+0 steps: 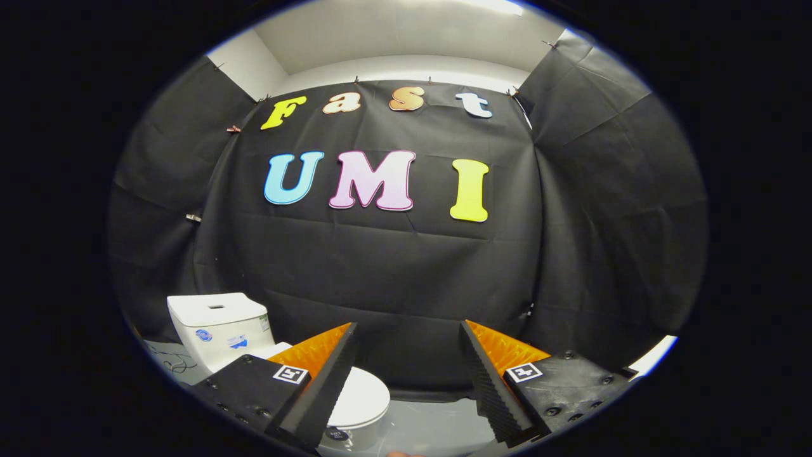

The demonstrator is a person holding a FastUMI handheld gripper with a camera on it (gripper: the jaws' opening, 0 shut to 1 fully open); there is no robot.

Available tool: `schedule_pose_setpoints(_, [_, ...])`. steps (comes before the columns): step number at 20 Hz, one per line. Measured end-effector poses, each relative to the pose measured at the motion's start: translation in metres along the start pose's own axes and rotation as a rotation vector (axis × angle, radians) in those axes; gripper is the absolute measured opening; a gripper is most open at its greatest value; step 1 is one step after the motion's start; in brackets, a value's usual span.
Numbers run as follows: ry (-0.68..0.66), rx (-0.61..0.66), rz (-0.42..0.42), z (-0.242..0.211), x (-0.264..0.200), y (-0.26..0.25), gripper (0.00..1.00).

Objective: Open the toilet lid.

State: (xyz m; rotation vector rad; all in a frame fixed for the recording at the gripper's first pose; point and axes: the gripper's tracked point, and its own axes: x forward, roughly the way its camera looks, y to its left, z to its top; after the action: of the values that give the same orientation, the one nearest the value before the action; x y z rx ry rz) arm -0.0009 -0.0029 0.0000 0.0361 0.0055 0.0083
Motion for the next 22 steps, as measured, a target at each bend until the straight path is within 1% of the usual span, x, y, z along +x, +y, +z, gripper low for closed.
schedule_pose_setpoints(7, [0.054, 0.019, 0.033, -0.017, 0.003, 0.008, 0.97])
schedule_pose_setpoints(9, [0.086, 0.028, 0.057, -0.028, 0.006, 0.015, 0.97])
schedule_pose_setpoints(10, [0.104, 0.024, 0.089, -0.038, 0.007, 0.022, 0.97])
schedule_pose_setpoints(12, [0.101, -0.049, 0.132, -0.059, 0.013, 0.025, 0.97])
schedule_pose_setpoints(13, [0.128, -0.088, 0.145, -0.076, 0.015, 0.025, 0.97])
schedule_pose_setpoints(16, [0.163, -0.111, 0.178, -0.12, 0.017, 0.026, 0.98])
schedule_pose_setpoints(18, [0.252, -0.124, 0.201, -0.176, 0.01, 0.036, 0.97])
schedule_pose_setpoints(19, [0.295, -0.117, 0.219, -0.198, 0.005, 0.043, 0.98])
schedule_pose_setpoints(20, [0.329, -0.095, 0.23, -0.209, 0.003, 0.047, 0.98])
schedule_pose_setpoints(21, [0.36, -0.048, 0.245, -0.219, 0.001, 0.054, 0.98])
schedule_pose_setpoints(22, [0.387, 0.027, 0.266, -0.227, 0.0, 0.065, 0.98])
